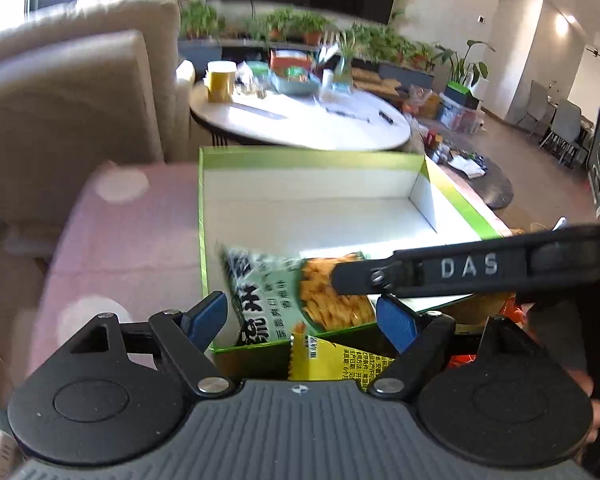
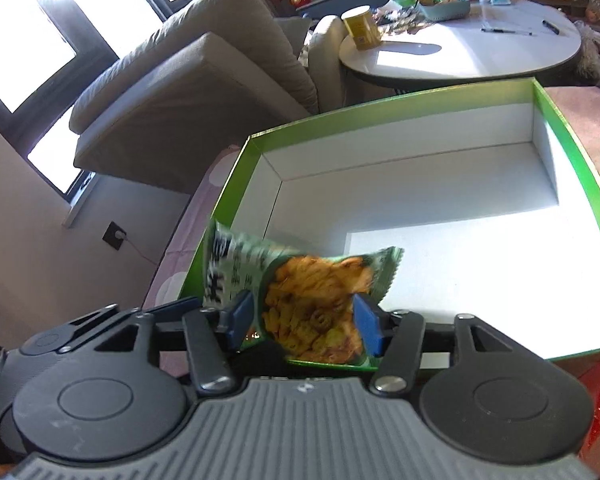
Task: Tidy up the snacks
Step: 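Lower the green bag into the box and open the right tool, then grasp the yellow-and-red striped bag with the right tool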
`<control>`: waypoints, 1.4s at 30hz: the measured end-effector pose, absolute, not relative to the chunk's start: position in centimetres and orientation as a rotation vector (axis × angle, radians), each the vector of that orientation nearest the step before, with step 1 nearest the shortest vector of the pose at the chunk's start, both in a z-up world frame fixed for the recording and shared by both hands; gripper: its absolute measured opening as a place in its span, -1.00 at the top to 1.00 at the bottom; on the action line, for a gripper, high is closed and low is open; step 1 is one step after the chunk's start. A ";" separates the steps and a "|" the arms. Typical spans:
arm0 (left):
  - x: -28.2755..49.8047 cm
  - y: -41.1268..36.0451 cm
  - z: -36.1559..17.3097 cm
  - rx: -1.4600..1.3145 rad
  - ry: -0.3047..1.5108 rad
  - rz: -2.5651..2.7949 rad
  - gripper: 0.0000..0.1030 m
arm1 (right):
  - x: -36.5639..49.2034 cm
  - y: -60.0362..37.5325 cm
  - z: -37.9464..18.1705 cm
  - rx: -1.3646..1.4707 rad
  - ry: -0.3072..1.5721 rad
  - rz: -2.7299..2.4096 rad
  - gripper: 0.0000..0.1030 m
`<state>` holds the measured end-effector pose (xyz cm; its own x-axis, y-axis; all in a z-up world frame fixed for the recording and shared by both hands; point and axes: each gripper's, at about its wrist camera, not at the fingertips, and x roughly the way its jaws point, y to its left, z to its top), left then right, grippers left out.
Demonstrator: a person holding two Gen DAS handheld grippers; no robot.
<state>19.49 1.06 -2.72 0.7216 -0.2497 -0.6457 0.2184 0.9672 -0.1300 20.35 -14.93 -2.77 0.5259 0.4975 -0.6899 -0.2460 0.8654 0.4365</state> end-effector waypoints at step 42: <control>12.2 2.6 -6.1 -0.113 0.656 -0.407 -0.73 | 9.8 -18.6 -4.0 0.486 0.927 0.354 -0.66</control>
